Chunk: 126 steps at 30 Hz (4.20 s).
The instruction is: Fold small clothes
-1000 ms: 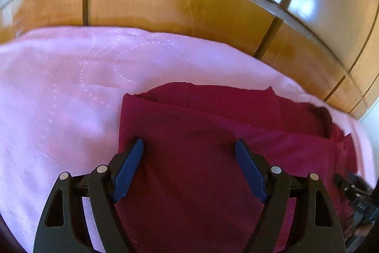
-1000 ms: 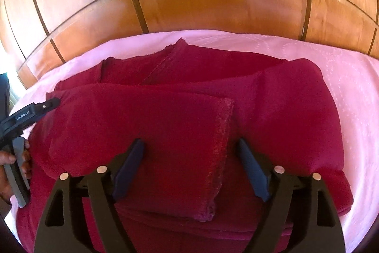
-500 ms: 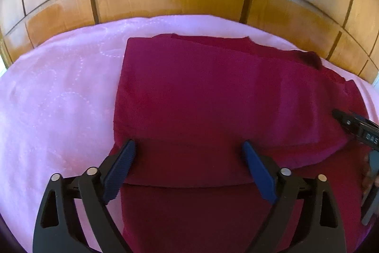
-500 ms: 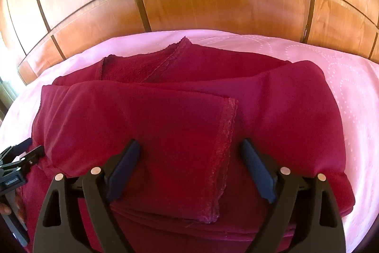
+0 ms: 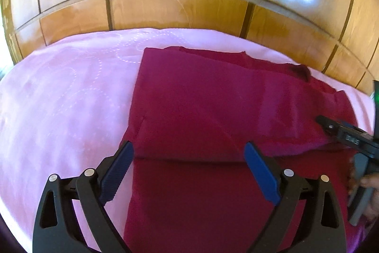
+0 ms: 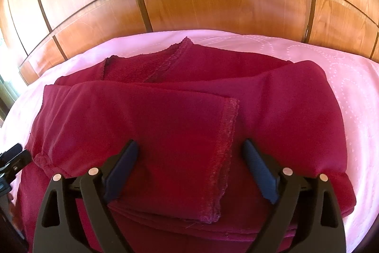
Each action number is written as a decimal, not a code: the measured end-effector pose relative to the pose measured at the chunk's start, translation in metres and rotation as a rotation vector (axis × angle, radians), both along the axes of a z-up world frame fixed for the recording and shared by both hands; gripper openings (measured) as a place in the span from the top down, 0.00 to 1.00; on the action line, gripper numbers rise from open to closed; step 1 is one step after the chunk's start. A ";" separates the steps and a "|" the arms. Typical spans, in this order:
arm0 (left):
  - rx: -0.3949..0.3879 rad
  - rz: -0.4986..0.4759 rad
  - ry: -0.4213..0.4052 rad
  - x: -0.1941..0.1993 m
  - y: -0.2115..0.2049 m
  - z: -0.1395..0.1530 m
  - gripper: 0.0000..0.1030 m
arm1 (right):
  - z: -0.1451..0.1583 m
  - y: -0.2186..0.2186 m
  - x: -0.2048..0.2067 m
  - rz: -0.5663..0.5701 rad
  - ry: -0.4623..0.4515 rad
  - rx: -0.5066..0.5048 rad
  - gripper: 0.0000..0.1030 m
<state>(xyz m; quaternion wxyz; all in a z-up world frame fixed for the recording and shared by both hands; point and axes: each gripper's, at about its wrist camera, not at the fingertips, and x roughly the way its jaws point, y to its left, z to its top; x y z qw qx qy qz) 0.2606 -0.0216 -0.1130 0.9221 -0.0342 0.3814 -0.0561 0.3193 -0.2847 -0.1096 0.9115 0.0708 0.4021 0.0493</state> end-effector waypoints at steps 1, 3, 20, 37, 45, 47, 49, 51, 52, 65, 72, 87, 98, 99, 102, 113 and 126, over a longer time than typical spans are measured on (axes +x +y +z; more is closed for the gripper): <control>-0.010 0.002 -0.003 -0.006 0.002 0.002 0.09 | 0.000 0.000 0.000 0.001 0.000 0.001 0.10; -0.020 0.003 -0.006 -0.016 0.005 0.005 0.09 | 0.000 0.001 0.000 0.002 0.001 -0.004 0.09; -0.070 0.048 0.016 -0.084 0.041 0.002 0.09 | 0.021 -0.004 -0.058 -0.020 0.065 0.018 0.02; -0.157 -0.065 0.096 -0.173 0.072 -0.023 0.16 | 0.008 -0.078 -0.230 -0.079 0.159 0.207 0.06; -0.240 -0.156 0.200 -0.215 0.082 -0.031 0.57 | 0.004 -0.069 -0.289 -0.038 0.243 0.192 0.42; -0.235 -0.166 0.206 -0.219 0.081 -0.034 0.72 | 0.001 -0.064 -0.294 -0.030 0.260 0.158 0.61; -0.260 -0.171 0.224 -0.216 0.083 -0.035 0.89 | 0.000 -0.060 -0.293 -0.007 0.279 0.155 0.89; -0.321 -0.181 0.217 -0.215 0.087 -0.027 0.91 | 0.011 -0.057 -0.288 0.019 0.271 0.177 0.91; -0.347 -0.199 0.191 -0.216 0.090 -0.017 0.90 | 0.023 -0.055 -0.286 0.043 0.238 0.195 0.91; -0.500 -0.238 0.023 -0.123 0.076 0.036 0.91 | 0.075 -0.071 -0.188 -0.002 0.049 0.386 0.91; -0.465 -0.136 0.083 -0.042 0.069 0.026 0.90 | 0.056 -0.087 -0.133 -0.122 0.108 0.405 0.86; -0.457 -0.190 0.162 -0.079 0.105 -0.007 0.31 | 0.032 -0.095 -0.183 -0.065 0.107 0.329 0.25; -0.315 -0.276 0.164 -0.108 0.081 -0.006 0.82 | 0.034 -0.078 -0.191 -0.032 0.115 0.240 0.77; -0.316 -0.282 0.163 -0.114 0.082 -0.005 0.82 | 0.037 -0.079 -0.195 -0.030 0.112 0.250 0.78; -0.324 -0.293 0.168 -0.130 0.087 -0.006 0.82 | 0.043 -0.081 -0.222 -0.007 0.118 0.265 0.78; -0.333 -0.290 0.216 -0.221 0.102 -0.013 0.80 | 0.026 -0.078 -0.292 0.045 0.249 0.256 0.76; -0.291 -0.300 0.104 -0.155 0.087 0.011 0.43 | 0.067 -0.074 -0.236 0.017 0.080 0.064 0.43</control>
